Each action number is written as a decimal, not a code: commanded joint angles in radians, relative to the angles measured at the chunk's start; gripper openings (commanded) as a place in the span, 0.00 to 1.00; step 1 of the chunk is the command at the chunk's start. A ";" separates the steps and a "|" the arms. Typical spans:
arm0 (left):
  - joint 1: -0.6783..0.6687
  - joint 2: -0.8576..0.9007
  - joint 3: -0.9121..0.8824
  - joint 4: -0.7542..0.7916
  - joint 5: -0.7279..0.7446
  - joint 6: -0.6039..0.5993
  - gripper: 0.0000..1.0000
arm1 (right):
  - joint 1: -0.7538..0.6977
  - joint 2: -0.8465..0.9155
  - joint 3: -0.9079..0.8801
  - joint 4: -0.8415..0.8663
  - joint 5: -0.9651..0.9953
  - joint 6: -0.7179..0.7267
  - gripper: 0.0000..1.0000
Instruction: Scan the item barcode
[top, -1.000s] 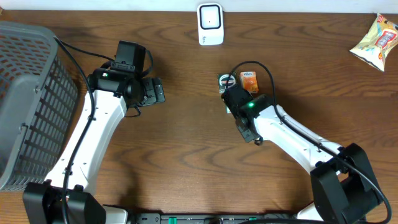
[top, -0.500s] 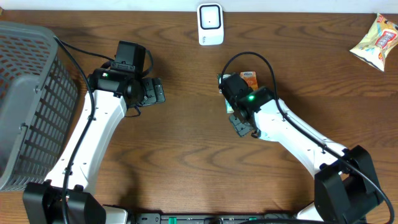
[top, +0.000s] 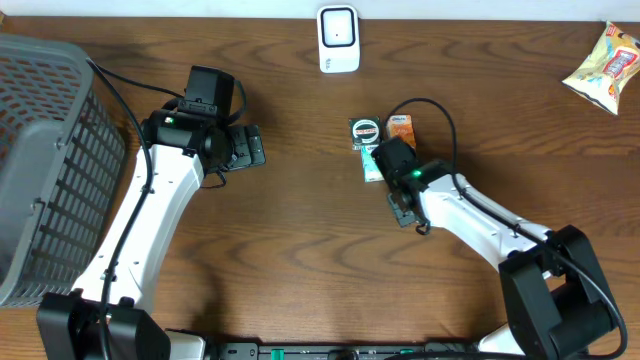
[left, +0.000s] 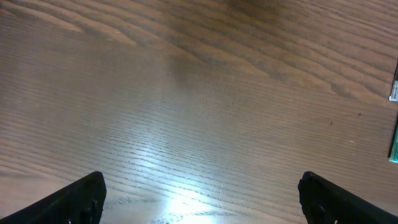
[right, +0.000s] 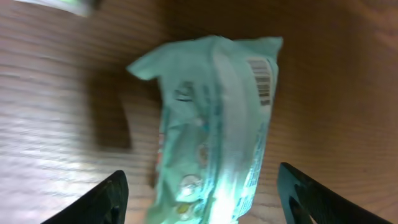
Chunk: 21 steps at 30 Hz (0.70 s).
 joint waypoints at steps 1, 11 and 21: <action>0.005 0.002 0.005 -0.006 -0.013 0.006 0.98 | -0.029 -0.006 -0.027 0.018 -0.004 0.022 0.66; 0.005 0.002 0.005 -0.006 -0.013 0.006 0.98 | -0.025 -0.006 0.026 -0.031 0.080 0.022 0.59; 0.005 0.002 0.005 -0.006 -0.013 0.006 0.98 | 0.042 -0.006 0.047 -0.061 0.064 0.030 0.50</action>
